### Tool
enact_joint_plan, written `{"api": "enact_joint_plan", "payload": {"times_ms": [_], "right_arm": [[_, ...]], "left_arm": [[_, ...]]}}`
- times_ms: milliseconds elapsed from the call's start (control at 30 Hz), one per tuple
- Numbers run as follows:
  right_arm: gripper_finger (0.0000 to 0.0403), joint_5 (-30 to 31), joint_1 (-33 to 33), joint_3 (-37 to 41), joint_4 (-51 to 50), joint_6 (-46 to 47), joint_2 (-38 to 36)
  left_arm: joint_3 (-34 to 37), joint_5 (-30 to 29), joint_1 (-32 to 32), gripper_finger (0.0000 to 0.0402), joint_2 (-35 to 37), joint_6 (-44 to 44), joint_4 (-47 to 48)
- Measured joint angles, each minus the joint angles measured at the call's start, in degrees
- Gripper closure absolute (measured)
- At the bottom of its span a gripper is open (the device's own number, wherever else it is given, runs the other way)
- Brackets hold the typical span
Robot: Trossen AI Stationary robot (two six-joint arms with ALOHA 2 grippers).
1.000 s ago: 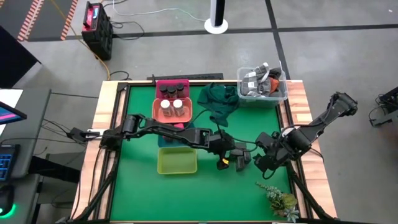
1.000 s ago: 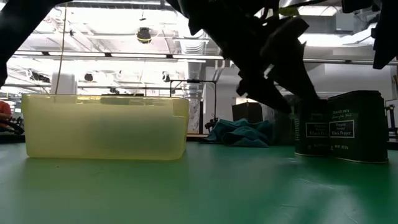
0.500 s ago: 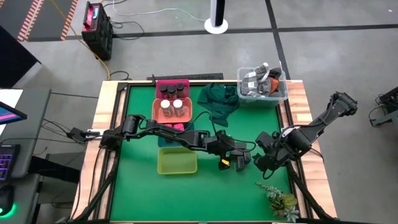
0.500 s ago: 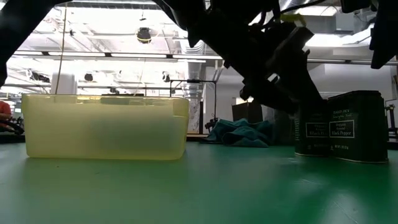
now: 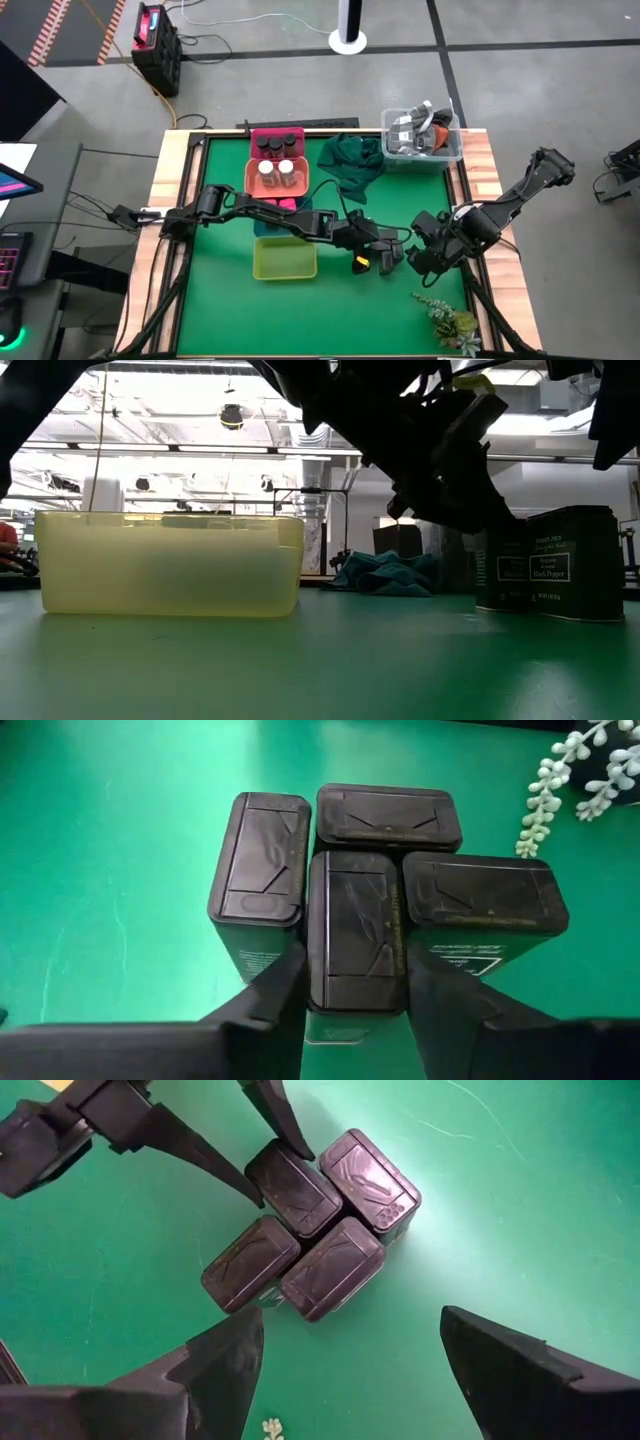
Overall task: Sort spices by type
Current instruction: Put the left black spice can into the yellow bin
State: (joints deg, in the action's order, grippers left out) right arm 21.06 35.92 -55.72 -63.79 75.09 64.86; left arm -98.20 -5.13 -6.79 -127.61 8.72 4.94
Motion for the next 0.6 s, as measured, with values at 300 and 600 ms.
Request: {"api": "enact_joint_plan", "payload": {"times_ms": [300, 600], "right_arm": [[0.0076, 0.9, 0.0, 0.0, 0.0, 0.1, 0.0], [0.0076, 4.6, 0.0, 0.0, 0.0, 0.0, 0.0]], "left_arm": [[-0.2, 2.4, 0.5, 0.0273, 1.7, 1.7, 8.5], [0.0, 2.9, 0.7, 0.0270, 8.0, -1.7, 20.0]]}}
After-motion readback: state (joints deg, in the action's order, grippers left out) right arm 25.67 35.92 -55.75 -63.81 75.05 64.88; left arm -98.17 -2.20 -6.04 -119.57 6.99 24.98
